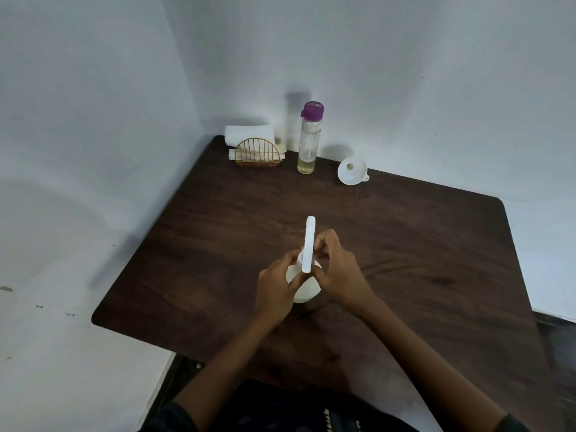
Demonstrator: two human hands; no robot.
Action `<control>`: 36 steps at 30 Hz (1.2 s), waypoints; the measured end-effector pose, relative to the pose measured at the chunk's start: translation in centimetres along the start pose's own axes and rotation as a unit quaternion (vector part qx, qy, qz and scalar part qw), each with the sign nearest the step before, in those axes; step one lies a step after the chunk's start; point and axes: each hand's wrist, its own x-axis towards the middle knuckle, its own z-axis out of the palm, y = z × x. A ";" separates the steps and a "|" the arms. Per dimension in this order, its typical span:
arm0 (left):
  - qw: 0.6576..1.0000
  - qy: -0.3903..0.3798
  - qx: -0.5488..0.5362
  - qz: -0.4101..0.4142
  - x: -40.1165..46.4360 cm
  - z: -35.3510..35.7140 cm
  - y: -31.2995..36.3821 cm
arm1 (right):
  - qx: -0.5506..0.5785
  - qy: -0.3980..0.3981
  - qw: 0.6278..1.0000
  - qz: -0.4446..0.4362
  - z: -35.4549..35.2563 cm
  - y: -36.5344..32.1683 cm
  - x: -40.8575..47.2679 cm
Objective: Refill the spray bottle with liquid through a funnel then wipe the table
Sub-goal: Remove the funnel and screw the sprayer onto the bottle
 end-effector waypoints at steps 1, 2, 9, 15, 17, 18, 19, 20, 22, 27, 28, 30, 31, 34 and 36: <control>1.000 -0.003 -0.001 -0.006 0.0 0.1 0.0 | 0.001 -0.001 1.000 -0.001 0.0 0.1 0.1; 1.000 -0.004 -0.004 -0.006 0.1 0.1 -0.1 | 0.003 -0.001 1.000 0.001 0.0 0.2 0.1; 1.000 0.007 -0.025 -0.005 -0.4 -0.1 0.5 | 0.080 0.038 0.991 0.097 0.4 0.9 0.4; 1.000 0.019 -0.013 0.005 -0.6 0.3 0.0 | 0.043 0.087 0.992 0.084 2.7 1.3 -0.6; 1.000 0.021 -0.015 0.004 -0.6 0.3 -0.1 | 0.042 0.077 0.993 0.075 2.7 1.4 -0.6; 1.000 0.020 -0.018 0.001 -0.6 0.3 -0.2 | 0.042 0.064 0.994 0.073 2.6 1.6 -0.5; 1.000 0.019 -0.021 -0.003 -0.6 0.2 -0.2 | 0.049 0.050 0.995 0.073 2.4 1.8 -0.4; 0.999 0.020 -0.024 -0.008 -0.6 0.2 -0.2 | 0.061 0.034 0.995 0.076 2.2 2.0 -0.3; 0.999 0.024 -0.028 -0.008 -0.6 0.2 -0.2 | 0.080 -0.001 0.993 0.084 1.7 2.5 -0.1; 0.999 0.036 -0.024 -0.005 -0.6 0.4 -0.2 | 0.115 0.025 0.990 0.079 2.2 2.6 -0.7; 0.999 0.034 -0.021 -0.006 -0.6 0.4 -0.2 | 0.118 0.057 0.987 0.089 2.6 2.4 -0.8; 0.999 0.033 -0.021 0.002 -0.6 0.4 -0.2 | 0.123 0.112 0.979 0.115 3.5 1.9 -1.0; 0.999 0.035 -0.024 0.006 -0.6 0.4 -0.2 | 0.125 0.129 0.975 0.127 3.9 1.7 -0.9; 0.999 0.039 -0.036 0.006 -0.7 0.3 0.0 | 0.131 0.134 0.971 0.148 4.3 1.7 -0.6; 0.999 0.032 -0.031 0.006 -0.6 0.3 -0.2 | 0.128 0.094 0.978 0.138 4.4 2.2 -0.5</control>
